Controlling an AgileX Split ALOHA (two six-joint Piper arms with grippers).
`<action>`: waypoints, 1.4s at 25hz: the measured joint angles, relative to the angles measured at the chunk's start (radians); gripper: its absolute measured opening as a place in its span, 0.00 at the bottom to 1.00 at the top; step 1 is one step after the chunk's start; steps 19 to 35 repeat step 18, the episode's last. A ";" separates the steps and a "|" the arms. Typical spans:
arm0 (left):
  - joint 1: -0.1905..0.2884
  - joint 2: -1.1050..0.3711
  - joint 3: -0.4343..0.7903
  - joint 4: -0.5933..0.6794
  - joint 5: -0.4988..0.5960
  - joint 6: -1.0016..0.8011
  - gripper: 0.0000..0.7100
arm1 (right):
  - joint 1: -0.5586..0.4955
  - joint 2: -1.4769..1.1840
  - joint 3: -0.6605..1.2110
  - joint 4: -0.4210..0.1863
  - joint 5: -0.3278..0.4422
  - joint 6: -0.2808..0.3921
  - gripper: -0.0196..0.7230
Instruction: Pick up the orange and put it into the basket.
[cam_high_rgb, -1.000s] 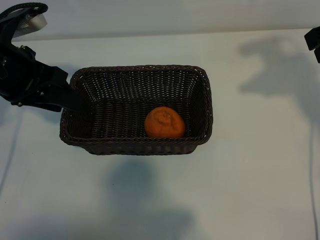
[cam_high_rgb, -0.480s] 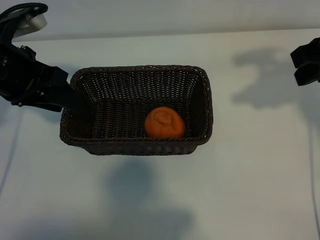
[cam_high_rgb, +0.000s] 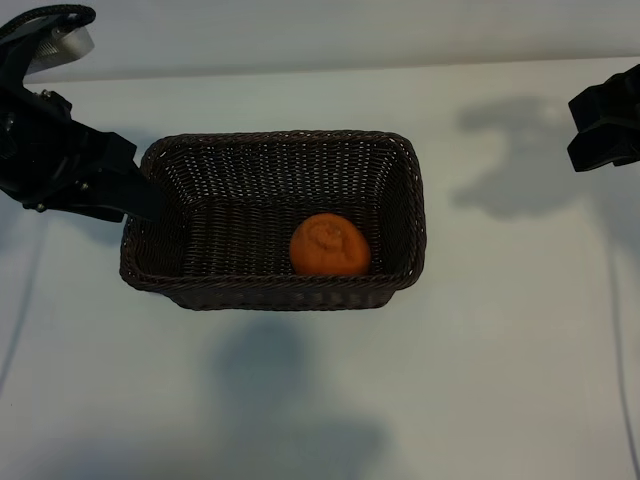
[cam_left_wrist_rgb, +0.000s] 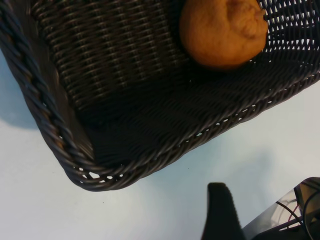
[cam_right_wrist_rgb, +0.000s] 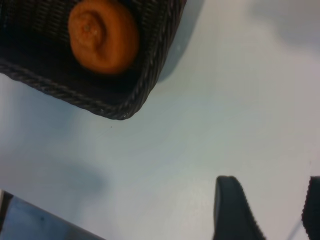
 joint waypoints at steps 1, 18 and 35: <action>0.000 0.000 0.000 0.000 0.000 0.000 0.69 | 0.000 0.000 0.000 0.000 0.000 0.000 0.51; 0.000 0.000 0.000 0.000 -0.007 0.000 0.69 | 0.000 0.000 0.000 0.022 0.000 0.000 0.51; 0.000 0.000 0.000 0.000 -0.007 0.000 0.69 | 0.000 0.000 0.000 0.022 0.000 0.000 0.51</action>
